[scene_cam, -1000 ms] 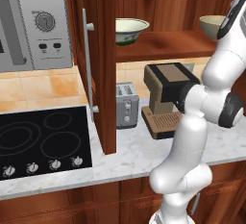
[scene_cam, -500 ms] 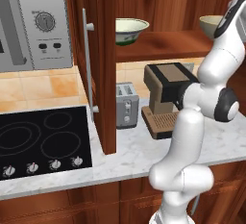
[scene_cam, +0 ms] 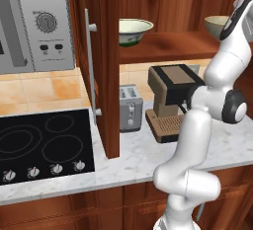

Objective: Pick up the bowls from the cabinet and place each bowl in front of a stool on the dining counter.

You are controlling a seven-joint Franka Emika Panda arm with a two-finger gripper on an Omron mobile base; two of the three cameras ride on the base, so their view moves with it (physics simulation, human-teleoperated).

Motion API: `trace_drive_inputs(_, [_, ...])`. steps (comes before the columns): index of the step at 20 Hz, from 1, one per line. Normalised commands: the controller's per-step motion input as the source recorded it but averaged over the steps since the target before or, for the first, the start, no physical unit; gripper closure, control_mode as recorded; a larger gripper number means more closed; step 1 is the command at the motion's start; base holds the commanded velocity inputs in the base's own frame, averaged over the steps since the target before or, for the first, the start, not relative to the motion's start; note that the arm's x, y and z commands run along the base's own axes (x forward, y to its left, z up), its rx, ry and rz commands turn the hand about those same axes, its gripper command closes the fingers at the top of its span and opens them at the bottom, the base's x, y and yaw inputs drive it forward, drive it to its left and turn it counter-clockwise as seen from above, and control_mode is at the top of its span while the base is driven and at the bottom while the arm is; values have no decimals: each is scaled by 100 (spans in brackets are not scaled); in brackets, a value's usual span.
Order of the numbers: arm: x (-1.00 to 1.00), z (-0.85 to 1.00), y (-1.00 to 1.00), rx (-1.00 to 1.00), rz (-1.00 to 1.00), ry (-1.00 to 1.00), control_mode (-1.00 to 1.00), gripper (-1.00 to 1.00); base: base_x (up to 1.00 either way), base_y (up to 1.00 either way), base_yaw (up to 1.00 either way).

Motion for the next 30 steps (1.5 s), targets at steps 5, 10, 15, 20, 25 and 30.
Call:
trace_drive_inputs(5, [0,-18,0,0,0,0,-100,100,0,0,0])
trace_drive_inputs(10, [-9,-49,18,-1,0,0,-100,100,0,0,0])
trace_drive_inputs(15, [-44,-42,22,0,0,1,-100,100,0,0,0])
trace_drive_inputs(20, [-89,-16,16,0,0,7,-100,100,0,0,0])
trace_drive_inputs(25, [-100,-1,26,-1,0,11,-100,100,0,0,0])
trace_drive_inputs(30, [-86,0,68,-2,1,15,-100,100,0,0,0])
